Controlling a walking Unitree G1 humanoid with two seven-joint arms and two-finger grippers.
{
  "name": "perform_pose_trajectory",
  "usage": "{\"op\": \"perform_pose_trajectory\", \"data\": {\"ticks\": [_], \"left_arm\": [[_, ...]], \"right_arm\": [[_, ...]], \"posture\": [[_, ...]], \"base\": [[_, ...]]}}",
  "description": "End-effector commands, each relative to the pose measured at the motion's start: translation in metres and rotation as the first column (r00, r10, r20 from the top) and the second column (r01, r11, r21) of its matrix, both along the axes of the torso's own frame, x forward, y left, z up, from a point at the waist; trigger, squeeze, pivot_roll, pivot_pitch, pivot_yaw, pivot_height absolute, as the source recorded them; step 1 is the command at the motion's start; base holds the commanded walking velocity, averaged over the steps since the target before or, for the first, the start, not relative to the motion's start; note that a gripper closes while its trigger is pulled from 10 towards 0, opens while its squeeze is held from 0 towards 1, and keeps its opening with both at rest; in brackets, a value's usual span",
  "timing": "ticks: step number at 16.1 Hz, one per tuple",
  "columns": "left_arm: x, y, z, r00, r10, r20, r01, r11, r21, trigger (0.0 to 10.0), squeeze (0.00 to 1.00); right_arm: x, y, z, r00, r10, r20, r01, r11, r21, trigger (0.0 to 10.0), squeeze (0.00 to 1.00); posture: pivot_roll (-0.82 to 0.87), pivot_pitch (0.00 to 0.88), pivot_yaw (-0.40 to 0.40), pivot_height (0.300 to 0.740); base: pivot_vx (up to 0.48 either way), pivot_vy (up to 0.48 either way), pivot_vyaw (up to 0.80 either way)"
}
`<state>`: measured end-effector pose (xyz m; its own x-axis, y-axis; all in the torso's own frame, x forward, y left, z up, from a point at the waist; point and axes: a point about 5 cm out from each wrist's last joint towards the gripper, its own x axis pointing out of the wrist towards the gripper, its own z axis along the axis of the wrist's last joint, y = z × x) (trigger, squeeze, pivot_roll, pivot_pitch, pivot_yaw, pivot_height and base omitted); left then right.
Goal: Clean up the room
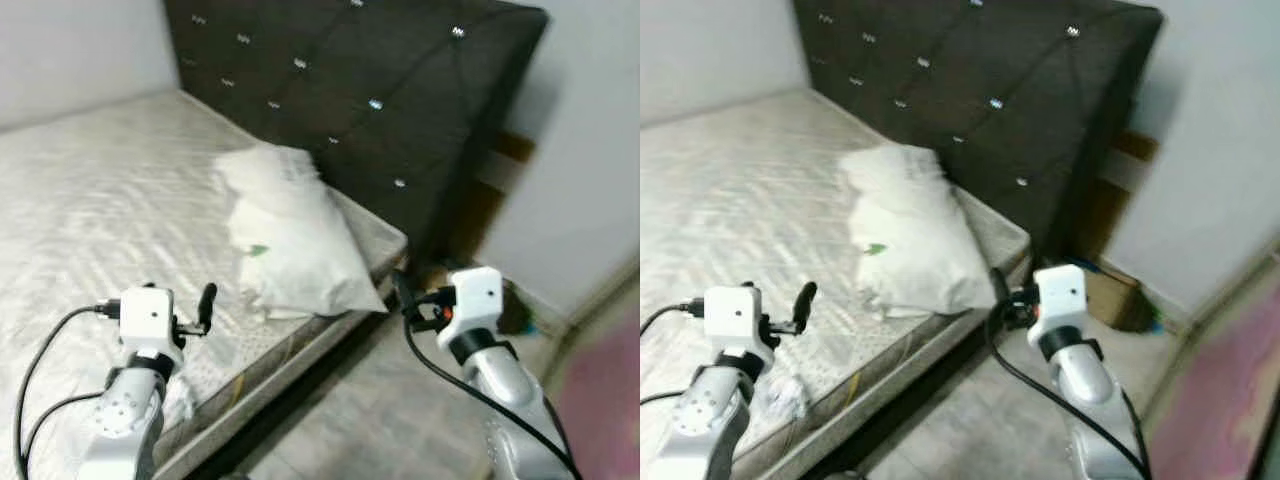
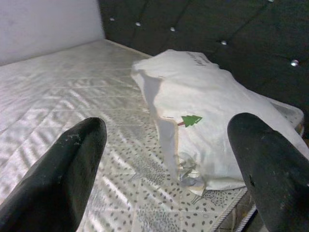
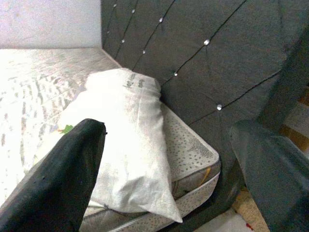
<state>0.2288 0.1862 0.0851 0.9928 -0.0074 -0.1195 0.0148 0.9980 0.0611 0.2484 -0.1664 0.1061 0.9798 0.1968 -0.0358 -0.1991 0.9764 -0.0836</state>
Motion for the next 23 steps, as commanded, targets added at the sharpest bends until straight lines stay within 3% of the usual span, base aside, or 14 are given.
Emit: {"op": "perform_pose_trajectory", "data": {"ticks": [1, 6, 12, 23], "left_arm": [[0.0024, -0.0041, 0.0017, 1.000, -0.022, 0.011, 0.022, 1.000, 0.007, 10.0, 0.00], [0.0019, -0.0051, 0.0035, 0.998, -0.051, 0.020, 0.052, 0.998, -0.022, 10.0, 0.00], [0.0019, -0.0074, 0.0040, 0.997, -0.080, 0.023, 0.081, 0.996, -0.028, 10.0, 0.00], [0.0005, -0.0087, 0.0042, 0.995, -0.095, 0.025, 0.096, 0.995, -0.032, 10.0, 0.00]], "right_arm": [[0.0002, -0.0037, 0.0021, 1.000, -0.020, 0.007, 0.020, 1.000, 0.005, 10.0, 0.00], [0.0011, -0.0012, 0.0016, 1.000, -0.017, 0.004, 0.017, 1.000, 0.026, 10.0, 0.00], [0.0001, -0.0018, 0.0026, 1.000, -0.017, 0.011, 0.016, 1.000, 0.020, 10.0, 0.00], [-0.0009, -0.0022, 0.0022, 1.000, -0.019, 0.005, 0.019, 0.999, 0.034, 10.0, 0.00]], "posture": [[-0.01, 0.000, -0.089, 0.740], [-0.01, 0.000, -0.088, 0.740], [-0.01, 0.000, -0.087, 0.740], [-0.01, 0.000, -0.089, 0.740]], "base": [[0.000, 0.000, 0.80], [0.000, 0.000, 0.27], [0.000, 0.000, 0.79], [0.347, 0.000, 0.00]]}}
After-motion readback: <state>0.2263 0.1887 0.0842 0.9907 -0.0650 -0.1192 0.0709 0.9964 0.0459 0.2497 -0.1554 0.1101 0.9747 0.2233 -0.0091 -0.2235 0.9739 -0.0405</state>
